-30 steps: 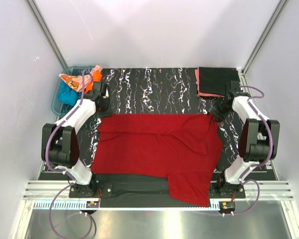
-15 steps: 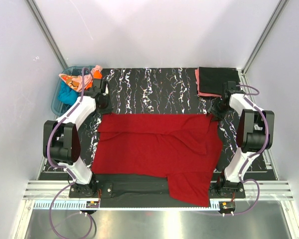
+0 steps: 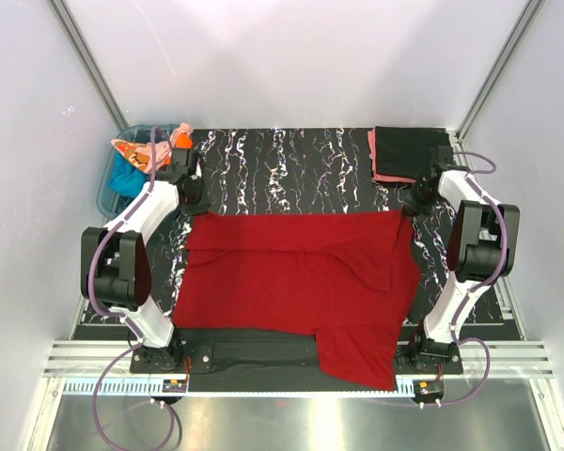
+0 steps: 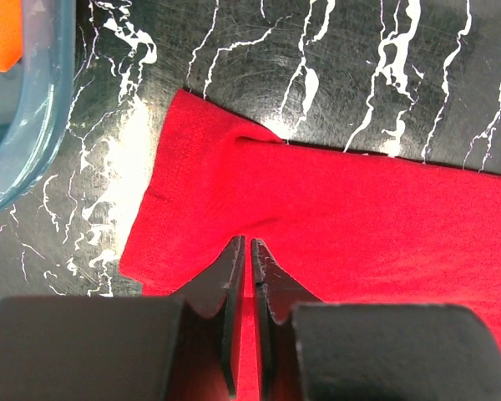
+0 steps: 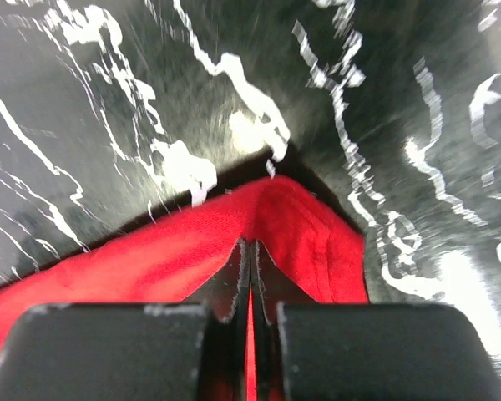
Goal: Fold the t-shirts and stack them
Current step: Fold the tshirt
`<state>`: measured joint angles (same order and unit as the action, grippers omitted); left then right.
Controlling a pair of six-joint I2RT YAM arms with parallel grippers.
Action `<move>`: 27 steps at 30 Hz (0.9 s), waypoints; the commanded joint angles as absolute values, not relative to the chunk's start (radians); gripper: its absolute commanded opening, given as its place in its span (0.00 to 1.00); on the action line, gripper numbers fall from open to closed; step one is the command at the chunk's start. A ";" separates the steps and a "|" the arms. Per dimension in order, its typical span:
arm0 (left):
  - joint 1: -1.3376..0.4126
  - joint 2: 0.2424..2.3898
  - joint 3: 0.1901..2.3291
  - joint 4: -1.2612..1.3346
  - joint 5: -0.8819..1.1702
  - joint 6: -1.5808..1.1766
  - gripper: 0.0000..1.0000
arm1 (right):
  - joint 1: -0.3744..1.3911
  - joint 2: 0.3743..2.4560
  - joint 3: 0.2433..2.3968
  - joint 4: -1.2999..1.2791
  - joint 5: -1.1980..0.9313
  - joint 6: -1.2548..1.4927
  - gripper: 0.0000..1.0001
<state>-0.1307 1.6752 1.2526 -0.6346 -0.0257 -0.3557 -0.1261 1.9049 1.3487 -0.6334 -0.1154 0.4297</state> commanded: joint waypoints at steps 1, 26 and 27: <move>-0.124 1.677 1.278 -0.615 -0.022 -0.382 0.11 | -0.163 1.885 1.416 -0.649 -0.074 0.394 0.00; -0.130 1.620 1.028 -0.387 0.123 -0.552 0.11 | -0.190 2.168 1.747 -0.719 -0.221 0.314 0.00; -0.132 1.617 1.032 -0.376 0.127 -0.555 0.12 | -0.189 2.166 1.749 -0.718 -0.225 0.316 0.00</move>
